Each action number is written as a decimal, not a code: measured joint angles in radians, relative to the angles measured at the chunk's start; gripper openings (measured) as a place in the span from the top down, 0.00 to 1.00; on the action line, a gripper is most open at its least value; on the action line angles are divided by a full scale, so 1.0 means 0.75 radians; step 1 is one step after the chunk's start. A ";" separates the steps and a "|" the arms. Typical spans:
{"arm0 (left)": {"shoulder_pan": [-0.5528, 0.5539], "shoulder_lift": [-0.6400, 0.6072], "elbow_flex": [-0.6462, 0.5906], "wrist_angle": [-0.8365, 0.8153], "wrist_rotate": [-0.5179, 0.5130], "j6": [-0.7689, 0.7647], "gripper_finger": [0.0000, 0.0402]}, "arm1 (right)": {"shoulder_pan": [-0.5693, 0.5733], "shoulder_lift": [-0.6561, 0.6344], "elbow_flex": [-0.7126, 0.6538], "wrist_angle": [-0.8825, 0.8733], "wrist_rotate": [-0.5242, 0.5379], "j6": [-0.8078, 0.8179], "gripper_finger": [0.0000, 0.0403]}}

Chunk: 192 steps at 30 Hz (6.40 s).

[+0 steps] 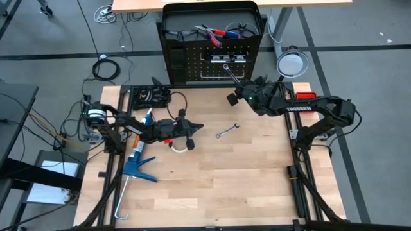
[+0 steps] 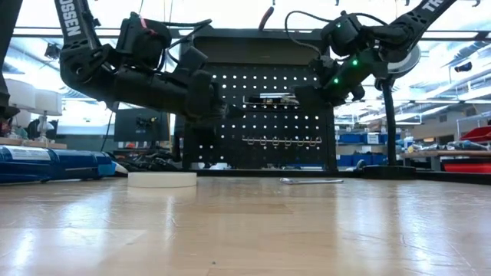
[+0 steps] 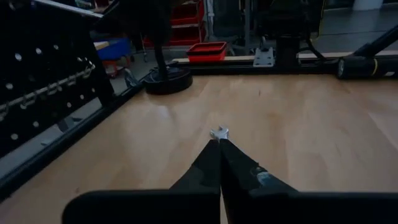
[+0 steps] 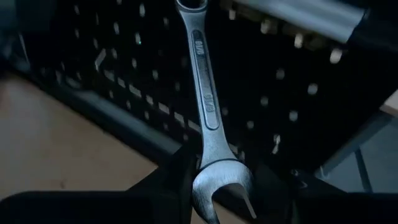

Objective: Hang tools onto peg board
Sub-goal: Hang the right silver wrench on the black peg board, then hang the silver wrench on the black peg board

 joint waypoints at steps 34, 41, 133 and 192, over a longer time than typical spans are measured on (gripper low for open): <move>0.000 -0.001 0.002 0.008 0.002 0.041 1.00 | -0.132 0.000 -0.001 0.117 -0.212 -0.215 0.68; 0.000 -0.001 0.002 0.007 0.002 0.041 1.00 | -0.129 0.000 -0.002 0.112 -0.252 -0.236 0.67; 0.001 -0.001 0.003 -0.014 0.002 0.065 1.00 | -0.095 -0.047 -0.001 0.023 0.040 -0.429 0.68; -0.001 -0.001 0.003 -0.033 0.002 -0.071 1.00 | -0.043 -0.047 0.000 -0.404 -0.462 -0.019 0.46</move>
